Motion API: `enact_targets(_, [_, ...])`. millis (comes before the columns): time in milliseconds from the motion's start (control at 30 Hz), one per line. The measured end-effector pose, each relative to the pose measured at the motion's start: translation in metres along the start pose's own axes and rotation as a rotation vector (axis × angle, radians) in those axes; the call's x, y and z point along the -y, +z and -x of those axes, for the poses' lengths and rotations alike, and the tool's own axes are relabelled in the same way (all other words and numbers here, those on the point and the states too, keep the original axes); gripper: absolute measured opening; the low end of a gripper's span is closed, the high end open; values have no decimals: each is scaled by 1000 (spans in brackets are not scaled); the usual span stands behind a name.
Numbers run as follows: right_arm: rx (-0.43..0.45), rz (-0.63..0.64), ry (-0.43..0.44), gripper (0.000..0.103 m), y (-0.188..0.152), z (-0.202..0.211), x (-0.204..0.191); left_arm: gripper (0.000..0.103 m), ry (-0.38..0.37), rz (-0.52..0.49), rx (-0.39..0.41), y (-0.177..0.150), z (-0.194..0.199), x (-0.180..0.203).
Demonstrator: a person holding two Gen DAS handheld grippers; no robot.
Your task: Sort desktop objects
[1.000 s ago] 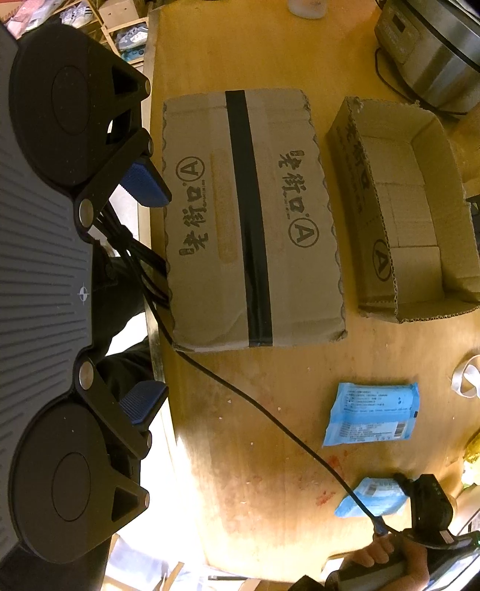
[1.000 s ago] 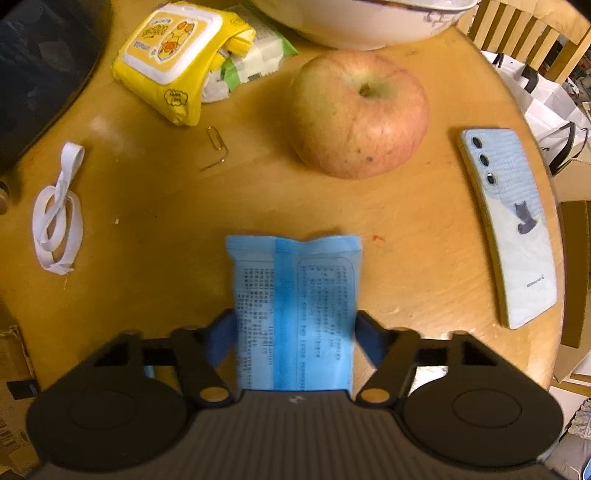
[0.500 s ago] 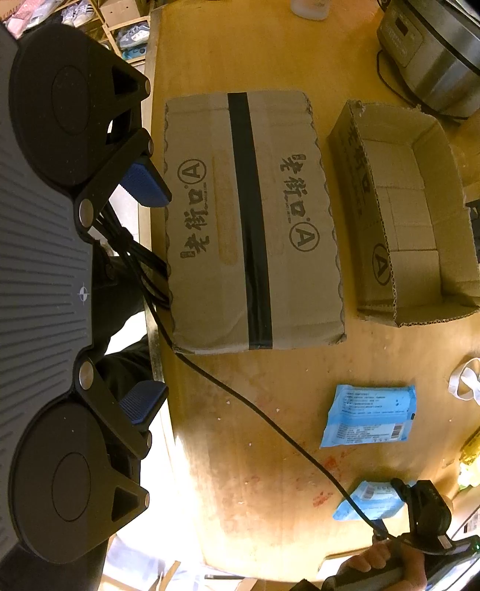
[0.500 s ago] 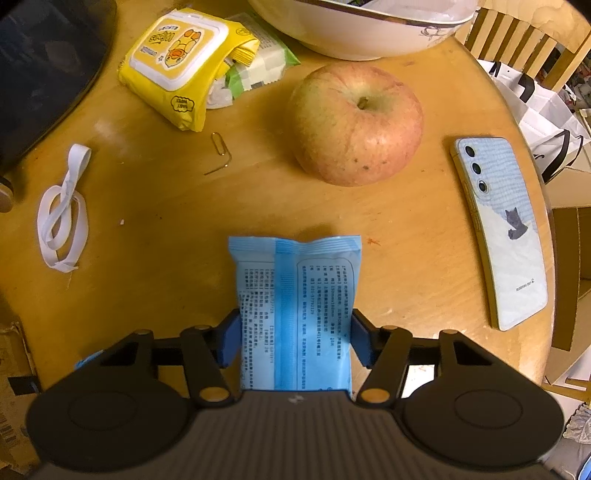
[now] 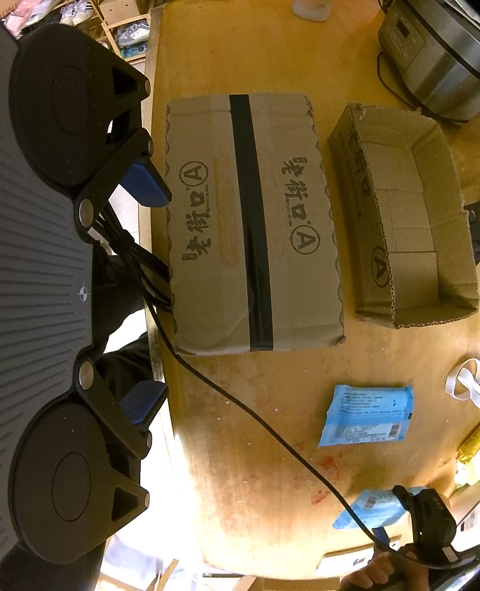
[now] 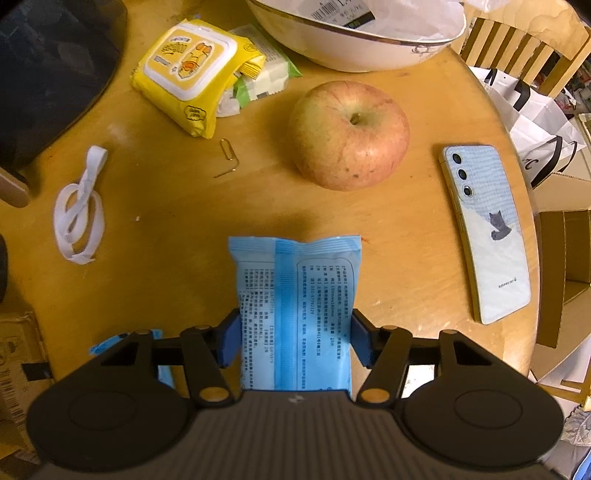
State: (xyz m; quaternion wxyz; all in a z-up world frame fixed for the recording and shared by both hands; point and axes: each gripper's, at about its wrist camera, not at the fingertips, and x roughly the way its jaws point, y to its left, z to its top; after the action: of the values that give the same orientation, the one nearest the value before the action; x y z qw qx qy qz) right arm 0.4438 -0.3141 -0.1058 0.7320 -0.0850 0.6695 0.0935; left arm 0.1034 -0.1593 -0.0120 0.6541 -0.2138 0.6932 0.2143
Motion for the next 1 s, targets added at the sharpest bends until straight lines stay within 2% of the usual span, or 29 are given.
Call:
enact_targets(167, [-4, 0, 6, 58, 9, 15, -8, 103, -3, -1, 2, -1, 1, -1])
enact_targets(700, [10, 42, 50, 58, -4, 61, -10, 103, -11, 7, 7, -2, 1, -5])
enact_targets(1000, [15, 98, 70, 58, -2, 63, -12, 103, -12, 13, 7, -1, 1, -6])
